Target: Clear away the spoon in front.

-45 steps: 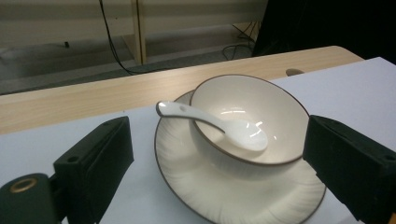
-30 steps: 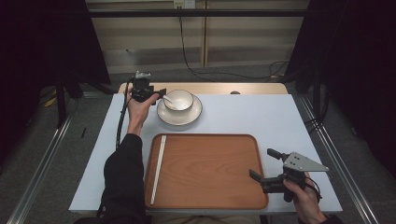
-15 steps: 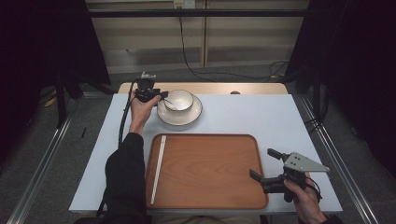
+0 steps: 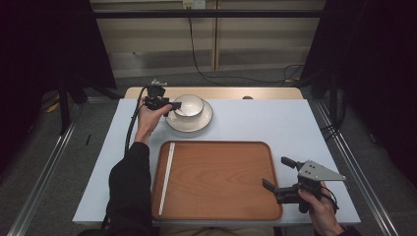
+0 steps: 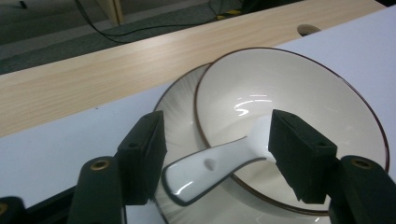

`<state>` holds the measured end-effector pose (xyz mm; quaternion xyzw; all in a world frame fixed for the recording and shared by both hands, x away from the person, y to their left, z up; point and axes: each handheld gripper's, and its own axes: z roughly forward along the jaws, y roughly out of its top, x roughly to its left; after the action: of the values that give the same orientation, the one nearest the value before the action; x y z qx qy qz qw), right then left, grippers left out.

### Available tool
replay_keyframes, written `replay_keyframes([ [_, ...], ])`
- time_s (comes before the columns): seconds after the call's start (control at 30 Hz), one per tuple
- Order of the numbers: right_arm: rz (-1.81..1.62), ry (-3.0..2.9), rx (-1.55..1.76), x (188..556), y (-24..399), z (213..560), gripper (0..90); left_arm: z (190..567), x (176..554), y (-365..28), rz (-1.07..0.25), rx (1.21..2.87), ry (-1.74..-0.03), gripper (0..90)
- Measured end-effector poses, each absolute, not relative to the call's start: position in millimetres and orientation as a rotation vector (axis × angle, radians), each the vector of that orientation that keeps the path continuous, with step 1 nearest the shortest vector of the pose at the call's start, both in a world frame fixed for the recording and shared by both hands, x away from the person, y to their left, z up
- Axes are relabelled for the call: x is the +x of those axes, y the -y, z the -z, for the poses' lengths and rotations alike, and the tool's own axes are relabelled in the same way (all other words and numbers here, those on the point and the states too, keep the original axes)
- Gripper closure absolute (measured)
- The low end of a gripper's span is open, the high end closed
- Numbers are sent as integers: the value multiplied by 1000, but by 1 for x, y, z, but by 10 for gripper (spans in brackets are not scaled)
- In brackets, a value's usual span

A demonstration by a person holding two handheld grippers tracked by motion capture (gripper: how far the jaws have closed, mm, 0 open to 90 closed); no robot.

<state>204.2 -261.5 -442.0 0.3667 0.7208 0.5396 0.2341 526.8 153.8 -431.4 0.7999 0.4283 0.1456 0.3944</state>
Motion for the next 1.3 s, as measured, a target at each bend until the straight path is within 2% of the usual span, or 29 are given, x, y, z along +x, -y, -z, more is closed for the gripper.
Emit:
replay_keyframes([
  [0.1,-1482,-1974,1013,205,262,442,4,434,528,-152,-358,2031,-1083,293],
  [0.27,-1482,-1979,1006,204,262,442,4,435,531,-151,-352,2042,-1097,241],
  [0.37,-1482,-1979,1006,204,262,442,4,437,531,-150,-344,2048,-1089,266],
  [0.47,-1481,-1980,1012,205,262,442,4,438,531,-150,-346,2045,-1093,357],
  [0.63,-1481,-1979,1010,205,262,442,4,441,532,-149,-325,2064,-1092,384],
  [0.87,-1476,-1986,1001,205,261,443,4,440,531,-149,-283,2036,-1127,484],
  [1.0,-1473,-1984,1003,205,261,442,4,437,531,-152,-280,2045,-1129,504],
  [1.2,-1472,-1982,1005,205,261,442,4,436,529,-153,-234,2043,-1126,383],
  [1.3,-1470,-1981,1007,205,261,442,4,438,528,-152,-258,2077,-1115,465],
])
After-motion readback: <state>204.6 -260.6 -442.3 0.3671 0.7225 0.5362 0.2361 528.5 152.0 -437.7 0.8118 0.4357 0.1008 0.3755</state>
